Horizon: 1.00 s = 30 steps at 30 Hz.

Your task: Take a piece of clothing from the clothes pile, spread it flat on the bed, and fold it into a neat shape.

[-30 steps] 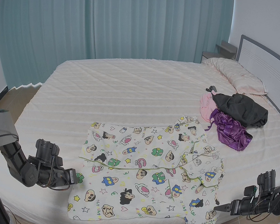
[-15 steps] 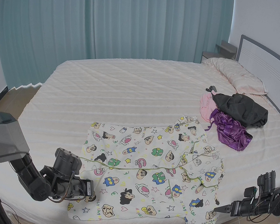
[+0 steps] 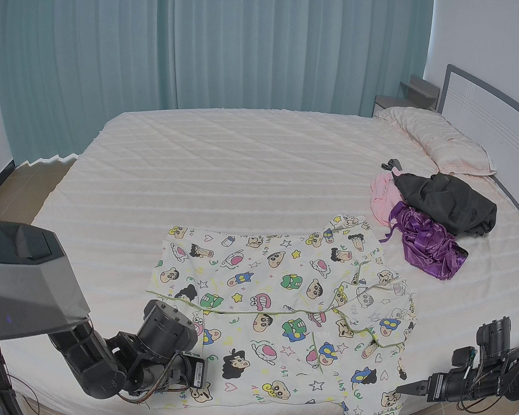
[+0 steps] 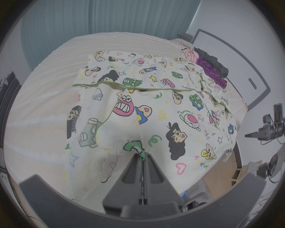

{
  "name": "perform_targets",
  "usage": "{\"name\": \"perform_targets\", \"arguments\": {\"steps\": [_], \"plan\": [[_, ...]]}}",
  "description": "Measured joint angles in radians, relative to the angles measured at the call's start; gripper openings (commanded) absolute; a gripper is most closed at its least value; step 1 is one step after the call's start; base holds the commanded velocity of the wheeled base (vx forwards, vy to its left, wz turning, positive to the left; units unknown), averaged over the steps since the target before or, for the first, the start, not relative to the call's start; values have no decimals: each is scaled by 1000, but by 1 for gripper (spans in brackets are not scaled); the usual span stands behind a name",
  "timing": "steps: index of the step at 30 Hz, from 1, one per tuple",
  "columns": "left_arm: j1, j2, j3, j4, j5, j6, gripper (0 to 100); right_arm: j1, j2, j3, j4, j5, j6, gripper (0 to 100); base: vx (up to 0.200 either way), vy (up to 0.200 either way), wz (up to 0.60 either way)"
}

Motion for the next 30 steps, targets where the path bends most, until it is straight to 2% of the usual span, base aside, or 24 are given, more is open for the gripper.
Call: {"name": "perform_targets", "arguments": {"steps": [8, 16, 30], "plan": [[-65, 16, 4, -1, 42, -10, 100, 0, 8, 0, 0, 1, 0, 100, 0, 0, 0], [-133, -29, 26, 0, 44, -81, 100, 0, 11, 0, 0, 1, 0, 100, 0, 0, 0], [-215, -103, 44, -1, -25, -120, 100, 0, 3, 0, 0, 0, 0, 100, 0, 0, 0]]}}
